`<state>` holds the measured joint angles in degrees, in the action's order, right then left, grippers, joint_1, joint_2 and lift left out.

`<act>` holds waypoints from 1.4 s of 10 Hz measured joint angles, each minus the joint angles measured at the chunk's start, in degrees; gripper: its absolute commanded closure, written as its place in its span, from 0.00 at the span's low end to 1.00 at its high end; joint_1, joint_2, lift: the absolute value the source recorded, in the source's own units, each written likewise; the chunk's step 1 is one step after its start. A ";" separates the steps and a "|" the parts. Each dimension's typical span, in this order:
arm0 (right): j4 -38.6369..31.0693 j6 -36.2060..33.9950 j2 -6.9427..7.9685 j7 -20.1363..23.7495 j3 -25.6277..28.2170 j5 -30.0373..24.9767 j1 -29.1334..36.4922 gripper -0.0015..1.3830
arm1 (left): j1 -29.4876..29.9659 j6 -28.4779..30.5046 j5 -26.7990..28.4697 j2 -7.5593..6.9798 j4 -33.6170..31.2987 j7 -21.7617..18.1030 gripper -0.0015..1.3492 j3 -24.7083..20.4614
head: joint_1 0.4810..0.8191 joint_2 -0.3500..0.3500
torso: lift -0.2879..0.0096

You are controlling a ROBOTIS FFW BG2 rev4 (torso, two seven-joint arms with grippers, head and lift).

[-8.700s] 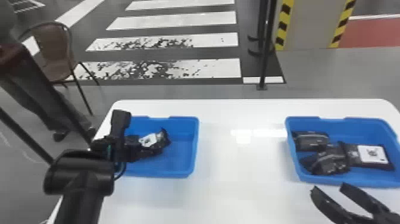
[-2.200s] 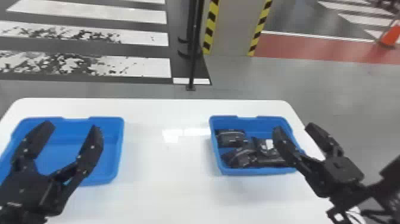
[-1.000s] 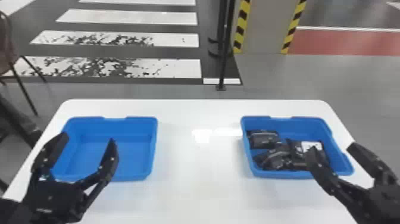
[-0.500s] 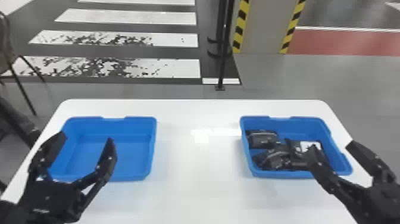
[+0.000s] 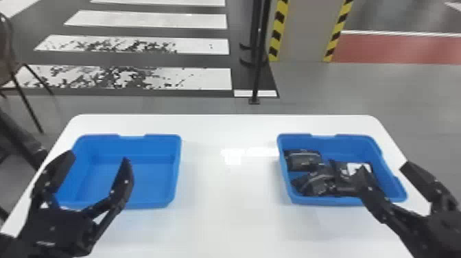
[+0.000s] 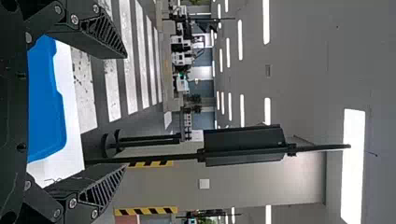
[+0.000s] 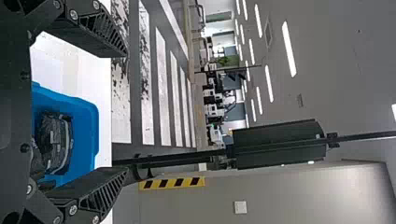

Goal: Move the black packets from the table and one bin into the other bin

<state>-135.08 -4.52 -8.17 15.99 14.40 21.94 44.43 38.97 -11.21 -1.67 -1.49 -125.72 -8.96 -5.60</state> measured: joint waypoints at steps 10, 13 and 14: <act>0.70 1.28 -0.17 0.45 -0.34 0.17 -0.42 0.12 | -0.02 -0.68 -0.04 0.00 0.04 0.00 0.16 0.35 | 0.63 0.44 | 0.60; 0.84 1.29 -0.17 0.44 -0.34 0.89 -0.42 0.12 | -0.03 -0.75 -0.04 0.00 0.04 0.00 0.16 0.35 | 0.63 0.44 | 0.60; 0.86 1.29 -0.17 0.44 -0.37 1.07 -0.42 0.12 | -0.05 -0.75 -0.05 0.00 0.04 0.00 0.16 0.35 | 0.63 0.44 | 0.60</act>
<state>-134.23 -3.23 -8.34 16.43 14.02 23.01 44.01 38.93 -11.96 -1.73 -1.49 -125.68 -8.96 -5.25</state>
